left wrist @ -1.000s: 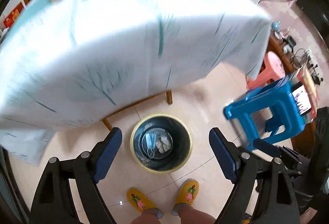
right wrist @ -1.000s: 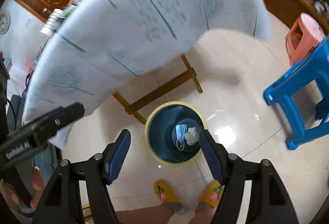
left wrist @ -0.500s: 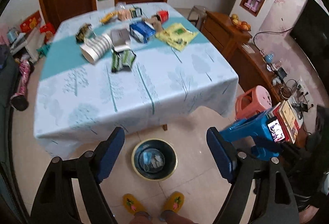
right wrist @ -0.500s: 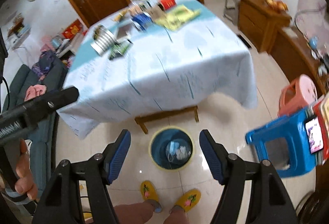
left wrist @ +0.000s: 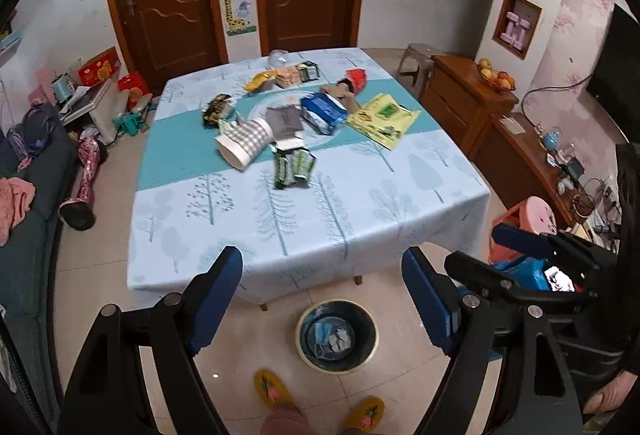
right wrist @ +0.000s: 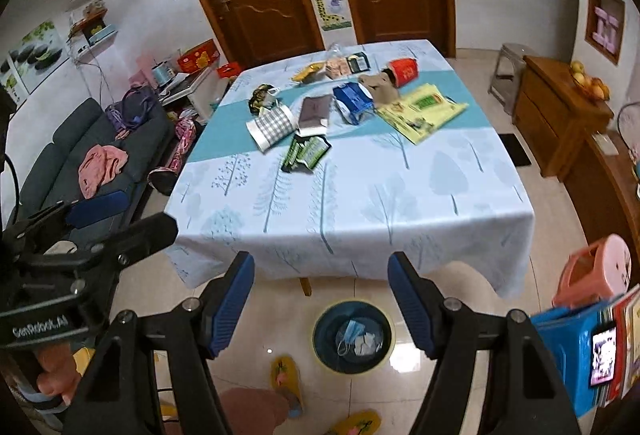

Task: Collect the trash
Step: 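Raise both tools from the bin back toward the table, then grasp the green wrapper with the right tool while the left tool grasps the green snack packet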

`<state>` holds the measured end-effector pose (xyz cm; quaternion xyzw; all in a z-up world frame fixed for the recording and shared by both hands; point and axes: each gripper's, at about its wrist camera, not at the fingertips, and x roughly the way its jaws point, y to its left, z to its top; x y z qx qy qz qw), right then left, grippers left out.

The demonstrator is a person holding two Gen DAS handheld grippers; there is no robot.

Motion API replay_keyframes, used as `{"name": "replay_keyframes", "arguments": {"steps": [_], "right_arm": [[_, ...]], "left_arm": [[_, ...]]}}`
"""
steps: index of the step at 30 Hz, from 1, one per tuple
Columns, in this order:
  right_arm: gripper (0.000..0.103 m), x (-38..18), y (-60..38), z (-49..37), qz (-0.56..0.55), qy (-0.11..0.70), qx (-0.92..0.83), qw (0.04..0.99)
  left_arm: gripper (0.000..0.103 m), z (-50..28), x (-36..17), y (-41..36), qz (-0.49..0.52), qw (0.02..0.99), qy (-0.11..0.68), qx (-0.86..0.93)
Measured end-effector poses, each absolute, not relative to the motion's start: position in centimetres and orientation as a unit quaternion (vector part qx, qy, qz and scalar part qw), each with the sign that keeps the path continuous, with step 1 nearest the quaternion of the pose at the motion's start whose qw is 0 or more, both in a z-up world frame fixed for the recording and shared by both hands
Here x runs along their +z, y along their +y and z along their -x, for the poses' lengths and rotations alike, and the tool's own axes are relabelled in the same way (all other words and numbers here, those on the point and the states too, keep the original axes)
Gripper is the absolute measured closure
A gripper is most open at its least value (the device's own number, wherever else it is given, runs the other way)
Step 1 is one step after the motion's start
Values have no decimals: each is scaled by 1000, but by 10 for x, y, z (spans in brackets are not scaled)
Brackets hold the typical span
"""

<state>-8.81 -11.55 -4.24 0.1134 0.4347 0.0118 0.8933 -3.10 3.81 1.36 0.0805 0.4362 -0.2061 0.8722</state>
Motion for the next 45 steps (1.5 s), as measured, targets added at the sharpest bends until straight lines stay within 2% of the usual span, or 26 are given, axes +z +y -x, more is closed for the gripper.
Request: {"name": "replay_keyframes", "arguments": {"steps": [4, 11, 19, 25, 27, 31, 35, 40, 45], "right_arm": [[33, -44, -113, 61, -114, 433, 13, 894], [34, -57, -113, -4, -139, 438, -20, 888], [35, -118, -108, -111, -215, 493, -47, 842], [49, -168, -103, -172, -238, 532, -88, 808], [58, -185, -100, -186, -240, 549, -100, 794], [66, -191, -92, -198, -215, 549, -118, 799], [88, -189, -82, -207, -186, 552, -125, 803], [94, -182, -78, -206, -187, 541, -121, 811], [95, -171, -91, -201, -213, 517, -139, 818]], "left_arm": [[23, 5, 11, 50, -69, 870, 440, -211], [23, -84, -5, 68, -82, 858, 464, -203], [23, -206, -37, 78, -148, 836, 480, -219], [23, -292, -77, 75, -179, 807, 503, -252], [23, -312, -91, 71, -182, 796, 513, -263], [23, -346, -116, 68, -166, 779, 539, -274], [27, -375, -139, 69, -119, 764, 579, -260], [27, -400, -157, 62, -73, 749, 612, -243], [27, -415, -169, 43, -56, 733, 637, -232]]}}
